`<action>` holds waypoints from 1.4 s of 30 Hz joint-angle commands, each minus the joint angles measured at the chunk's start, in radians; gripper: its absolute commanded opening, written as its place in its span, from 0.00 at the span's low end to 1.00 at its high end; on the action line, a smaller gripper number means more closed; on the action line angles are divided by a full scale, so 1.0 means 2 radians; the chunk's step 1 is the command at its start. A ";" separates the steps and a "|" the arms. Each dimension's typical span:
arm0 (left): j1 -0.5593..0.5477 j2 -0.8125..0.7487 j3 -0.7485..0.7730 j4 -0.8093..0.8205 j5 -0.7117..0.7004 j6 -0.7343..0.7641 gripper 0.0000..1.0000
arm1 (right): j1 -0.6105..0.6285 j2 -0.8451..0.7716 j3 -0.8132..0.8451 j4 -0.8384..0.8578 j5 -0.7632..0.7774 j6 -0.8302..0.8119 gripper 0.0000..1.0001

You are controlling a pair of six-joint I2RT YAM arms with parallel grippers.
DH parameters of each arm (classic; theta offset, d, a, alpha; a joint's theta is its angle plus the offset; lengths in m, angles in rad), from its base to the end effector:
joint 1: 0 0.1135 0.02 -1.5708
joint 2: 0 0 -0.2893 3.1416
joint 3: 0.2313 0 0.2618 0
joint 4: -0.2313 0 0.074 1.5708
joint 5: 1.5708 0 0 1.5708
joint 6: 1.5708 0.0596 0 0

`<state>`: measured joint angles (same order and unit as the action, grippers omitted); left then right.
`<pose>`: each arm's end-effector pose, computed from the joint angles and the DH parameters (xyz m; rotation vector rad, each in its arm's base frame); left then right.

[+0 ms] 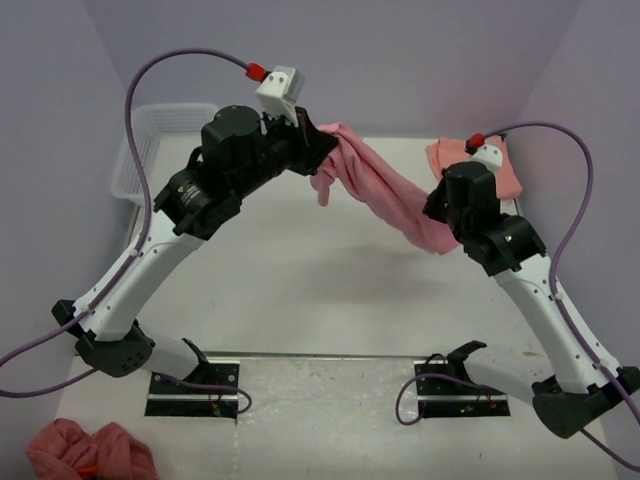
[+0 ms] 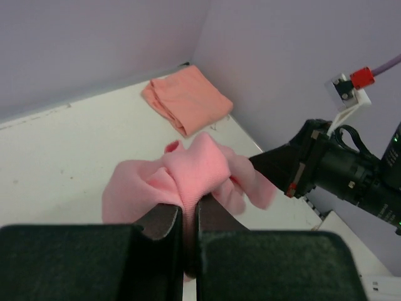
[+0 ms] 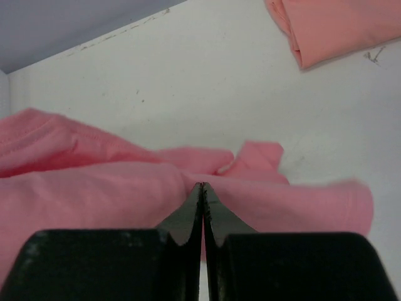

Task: Fold and stack the t-shirts
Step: Move the tshirt to the center of the board, then flatten out the tshirt

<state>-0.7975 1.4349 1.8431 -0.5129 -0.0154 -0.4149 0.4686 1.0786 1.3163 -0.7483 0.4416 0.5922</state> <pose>0.2268 -0.2310 0.5424 0.3221 1.7269 -0.8901 0.2153 0.0804 0.4243 0.3895 1.9970 0.2075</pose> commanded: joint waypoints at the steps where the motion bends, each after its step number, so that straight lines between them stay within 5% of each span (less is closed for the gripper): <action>1: 0.036 0.014 0.013 -0.051 -0.072 0.014 0.00 | 0.001 0.005 0.022 0.003 0.014 0.011 0.00; 15: 0.127 0.181 -0.240 0.083 -0.098 -0.013 0.00 | 0.020 0.059 0.005 0.052 -0.104 -0.079 0.00; 23: 0.194 0.227 -0.213 0.107 -0.091 0.020 0.00 | 0.027 0.082 -0.027 0.056 -0.218 -0.089 0.01; 28: 0.213 0.261 -0.158 0.098 -0.098 0.033 0.00 | 0.056 0.083 -0.100 0.080 -0.254 -0.046 0.60; 35: 0.241 0.279 -0.142 0.095 -0.097 0.023 0.00 | 0.099 0.106 -0.213 0.145 -0.272 0.003 0.66; 42: 0.268 0.287 -0.133 0.080 -0.110 0.030 0.00 | 0.151 0.123 -0.258 0.177 -0.263 0.053 0.58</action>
<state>-0.2909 2.0121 1.5352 -0.3634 -0.1989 -0.3737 0.7364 1.3289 0.8181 -0.4770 -0.0750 0.6212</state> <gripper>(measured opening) 0.032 0.587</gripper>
